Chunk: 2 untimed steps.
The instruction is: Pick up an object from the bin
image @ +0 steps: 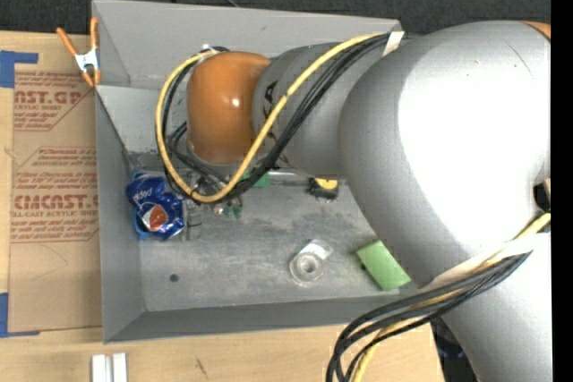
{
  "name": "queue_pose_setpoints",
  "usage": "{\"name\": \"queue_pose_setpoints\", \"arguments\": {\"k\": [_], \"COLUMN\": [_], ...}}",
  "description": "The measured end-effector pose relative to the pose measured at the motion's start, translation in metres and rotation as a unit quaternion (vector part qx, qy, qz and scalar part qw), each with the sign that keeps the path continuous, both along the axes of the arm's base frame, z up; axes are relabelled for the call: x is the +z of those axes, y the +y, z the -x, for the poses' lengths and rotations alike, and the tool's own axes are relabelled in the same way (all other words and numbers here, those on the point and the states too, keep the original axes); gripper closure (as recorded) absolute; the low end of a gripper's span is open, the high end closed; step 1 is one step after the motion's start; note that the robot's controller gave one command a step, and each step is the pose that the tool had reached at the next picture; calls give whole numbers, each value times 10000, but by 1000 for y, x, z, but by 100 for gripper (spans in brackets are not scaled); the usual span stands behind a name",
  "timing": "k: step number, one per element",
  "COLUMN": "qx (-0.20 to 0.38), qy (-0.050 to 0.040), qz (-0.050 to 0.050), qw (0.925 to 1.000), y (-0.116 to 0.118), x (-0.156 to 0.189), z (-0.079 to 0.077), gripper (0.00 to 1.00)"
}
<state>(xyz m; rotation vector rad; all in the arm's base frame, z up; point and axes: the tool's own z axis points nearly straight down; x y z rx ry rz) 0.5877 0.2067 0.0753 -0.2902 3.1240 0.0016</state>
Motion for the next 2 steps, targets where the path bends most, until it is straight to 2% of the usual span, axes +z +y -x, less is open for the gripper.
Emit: {"name": "queue_pose_setpoints", "arguments": {"k": [2], "qx": [0], "qy": [0], "qz": [0], "qw": [10000], "y": [0], "x": [0], "z": [0], "gripper": [100]}}
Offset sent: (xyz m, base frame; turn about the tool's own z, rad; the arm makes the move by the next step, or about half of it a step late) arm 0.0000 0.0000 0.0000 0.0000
